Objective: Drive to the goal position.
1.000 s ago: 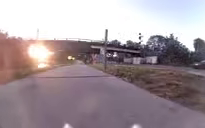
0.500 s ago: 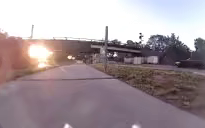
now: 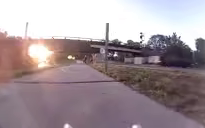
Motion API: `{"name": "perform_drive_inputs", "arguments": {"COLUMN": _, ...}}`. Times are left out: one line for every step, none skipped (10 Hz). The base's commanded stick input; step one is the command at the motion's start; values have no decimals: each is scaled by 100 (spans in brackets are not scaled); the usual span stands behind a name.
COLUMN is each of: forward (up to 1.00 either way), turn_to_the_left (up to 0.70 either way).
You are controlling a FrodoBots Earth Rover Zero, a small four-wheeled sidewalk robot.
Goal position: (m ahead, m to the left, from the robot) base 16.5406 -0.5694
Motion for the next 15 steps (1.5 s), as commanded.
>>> {"name": "perform_drive_inputs", "arguments": {"forward": 100, "turn_to_the_left": 40}}
{"name": "perform_drive_inputs", "arguments": {"forward": 100, "turn_to_the_left": 40}}
{"name": "perform_drive_inputs", "arguments": {"forward": 100, "turn_to_the_left": 40}}
{"name": "perform_drive_inputs", "arguments": {"forward": 100, "turn_to_the_left": 7}}
{"name": "perform_drive_inputs", "arguments": {"forward": 100, "turn_to_the_left": 0}}
{"name": "perform_drive_inputs", "arguments": {"forward": 100, "turn_to_the_left": 0}}
{"name": "perform_drive_inputs", "arguments": {"forward": 100, "turn_to_the_left": 0}}
{"name": "perform_drive_inputs", "arguments": {"forward": 100, "turn_to_the_left": 0}}
{"name": "perform_drive_inputs", "arguments": {"forward": 100, "turn_to_the_left": 0}}
{"name": "perform_drive_inputs", "arguments": {"forward": 100, "turn_to_the_left": 0}}
{"name": "perform_drive_inputs", "arguments": {"forward": 100, "turn_to_the_left": 0}}
{"name": "perform_drive_inputs", "arguments": {"forward": 100, "turn_to_the_left": 0}}
{"name": "perform_drive_inputs", "arguments": {"forward": 100, "turn_to_the_left": 0}}
{"name": "perform_drive_inputs", "arguments": {"forward": 100, "turn_to_the_left": 0}}
{"name": "perform_drive_inputs", "arguments": {"forward": 100, "turn_to_the_left": 0}}
